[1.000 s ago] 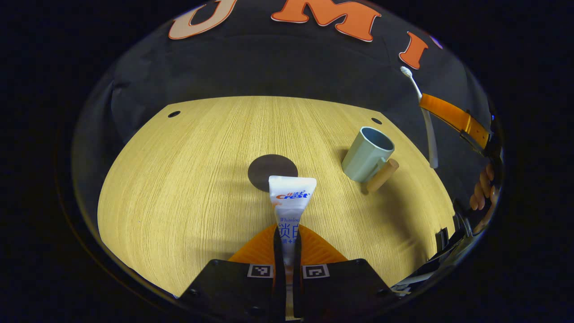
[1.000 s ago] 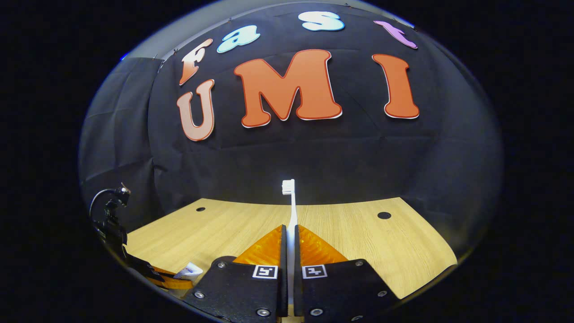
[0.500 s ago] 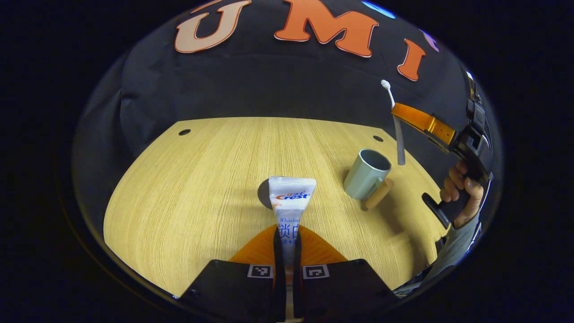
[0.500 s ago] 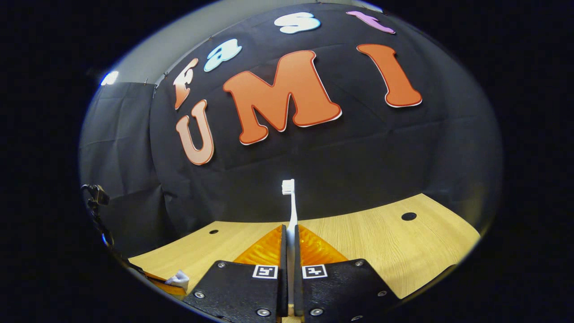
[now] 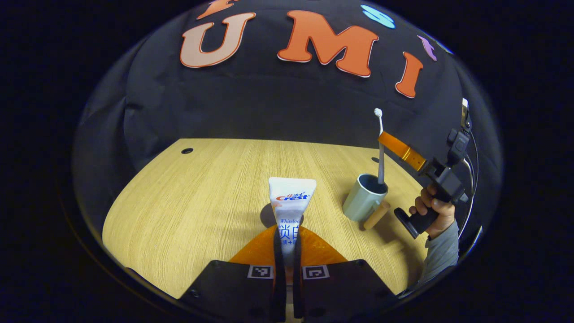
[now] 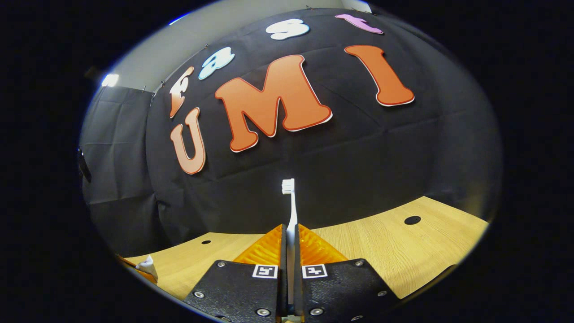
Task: Put the toothbrush and toothpaste on the desktop into the cup, then pick up the cup and place it on the coaster on the desktop.
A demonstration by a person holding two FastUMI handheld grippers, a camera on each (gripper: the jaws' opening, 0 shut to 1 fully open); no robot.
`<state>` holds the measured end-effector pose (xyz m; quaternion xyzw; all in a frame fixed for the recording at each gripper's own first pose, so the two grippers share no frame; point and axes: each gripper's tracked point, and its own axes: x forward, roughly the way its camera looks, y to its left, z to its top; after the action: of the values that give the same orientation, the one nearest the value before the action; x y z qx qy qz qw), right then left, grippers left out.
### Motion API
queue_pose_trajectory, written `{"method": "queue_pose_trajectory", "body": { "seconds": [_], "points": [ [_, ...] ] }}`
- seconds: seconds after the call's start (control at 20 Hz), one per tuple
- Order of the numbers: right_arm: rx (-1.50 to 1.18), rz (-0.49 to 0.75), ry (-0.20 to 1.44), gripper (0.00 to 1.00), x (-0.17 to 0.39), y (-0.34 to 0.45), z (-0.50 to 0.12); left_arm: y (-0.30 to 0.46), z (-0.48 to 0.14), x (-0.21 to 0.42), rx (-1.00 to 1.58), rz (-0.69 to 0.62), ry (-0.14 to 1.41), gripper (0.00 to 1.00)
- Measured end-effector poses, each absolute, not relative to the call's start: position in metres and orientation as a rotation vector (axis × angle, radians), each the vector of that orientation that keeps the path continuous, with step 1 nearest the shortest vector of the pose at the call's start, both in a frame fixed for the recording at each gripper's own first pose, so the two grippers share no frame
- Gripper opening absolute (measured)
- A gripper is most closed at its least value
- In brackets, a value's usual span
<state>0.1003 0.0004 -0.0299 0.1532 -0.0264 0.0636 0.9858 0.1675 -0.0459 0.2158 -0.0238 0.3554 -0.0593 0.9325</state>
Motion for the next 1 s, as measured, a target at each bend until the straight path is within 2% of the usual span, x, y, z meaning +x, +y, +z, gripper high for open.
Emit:
{"method": "queue_pose_trajectory", "body": {
  "seconds": [0.25, 1.0],
  "points": [
    [0.286, 0.131, -0.094, 0.06, 0.101, 0.002, -0.039, -0.054, 0.24, 0.185, -0.068, -0.147, 0.639, 0.11],
    [0.239, 0.094, -0.072, 0.07, 0.087, -0.004, -0.066, -0.098, 0.3, 0.248, -0.1, -0.24, 0.413, 0.1]
  ]
}}
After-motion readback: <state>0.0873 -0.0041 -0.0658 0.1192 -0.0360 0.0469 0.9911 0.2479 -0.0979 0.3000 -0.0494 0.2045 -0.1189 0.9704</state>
